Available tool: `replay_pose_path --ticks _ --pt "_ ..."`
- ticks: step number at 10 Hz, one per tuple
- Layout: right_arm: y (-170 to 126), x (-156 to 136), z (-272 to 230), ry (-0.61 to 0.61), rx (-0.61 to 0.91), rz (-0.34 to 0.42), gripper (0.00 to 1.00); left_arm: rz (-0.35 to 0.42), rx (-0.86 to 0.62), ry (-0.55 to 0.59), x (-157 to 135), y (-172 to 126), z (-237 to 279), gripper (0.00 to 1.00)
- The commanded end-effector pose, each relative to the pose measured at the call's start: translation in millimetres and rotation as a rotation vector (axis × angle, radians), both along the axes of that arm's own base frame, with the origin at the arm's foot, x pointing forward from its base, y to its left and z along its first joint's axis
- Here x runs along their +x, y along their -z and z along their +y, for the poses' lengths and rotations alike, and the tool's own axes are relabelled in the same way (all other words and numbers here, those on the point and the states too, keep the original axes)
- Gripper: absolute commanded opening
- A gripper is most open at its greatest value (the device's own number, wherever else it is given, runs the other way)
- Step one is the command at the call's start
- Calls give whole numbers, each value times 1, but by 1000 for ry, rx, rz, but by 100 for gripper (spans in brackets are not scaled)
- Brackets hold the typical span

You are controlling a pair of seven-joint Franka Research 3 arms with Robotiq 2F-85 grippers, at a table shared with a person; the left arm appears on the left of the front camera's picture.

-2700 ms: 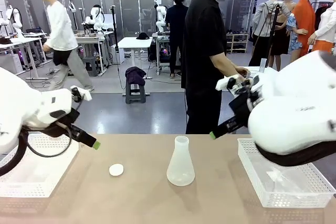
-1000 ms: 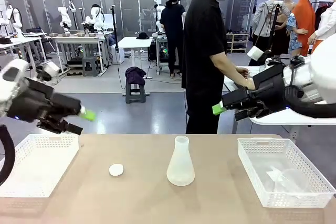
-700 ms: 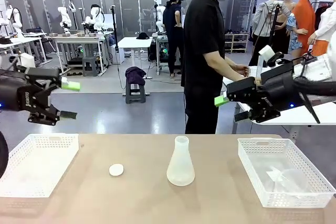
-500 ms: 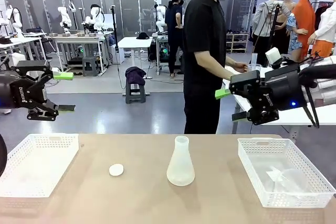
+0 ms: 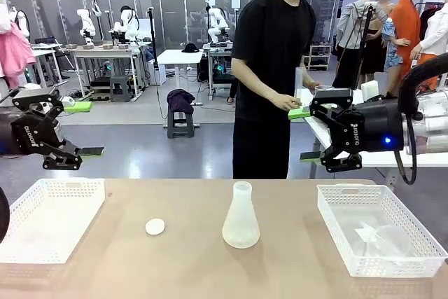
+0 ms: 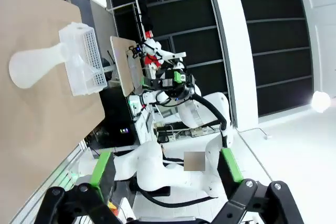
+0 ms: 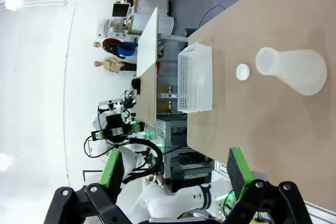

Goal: Prepare the solutions needed for the experiment.
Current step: Pick up the Plastic Funnel and insert it into the Big flask.

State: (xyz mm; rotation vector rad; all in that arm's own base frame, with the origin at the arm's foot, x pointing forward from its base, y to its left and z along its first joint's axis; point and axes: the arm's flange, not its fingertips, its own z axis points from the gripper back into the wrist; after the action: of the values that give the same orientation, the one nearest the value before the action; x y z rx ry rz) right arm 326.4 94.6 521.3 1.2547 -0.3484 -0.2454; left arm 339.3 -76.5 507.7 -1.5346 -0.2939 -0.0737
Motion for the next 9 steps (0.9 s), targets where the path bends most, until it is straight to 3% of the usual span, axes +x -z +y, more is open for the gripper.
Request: replay_pose_path --ticks 1,2,9 --pt "14 -13 3 3 -23 -71 100 -36 -10 19 -1 6 -5 100" --pt "0 0 0 0 0 0 100 0 0 0 0 0 0 100" --pt "3 0 -4 -6 -20 -2 100 0 0 0 0 0 0 100"
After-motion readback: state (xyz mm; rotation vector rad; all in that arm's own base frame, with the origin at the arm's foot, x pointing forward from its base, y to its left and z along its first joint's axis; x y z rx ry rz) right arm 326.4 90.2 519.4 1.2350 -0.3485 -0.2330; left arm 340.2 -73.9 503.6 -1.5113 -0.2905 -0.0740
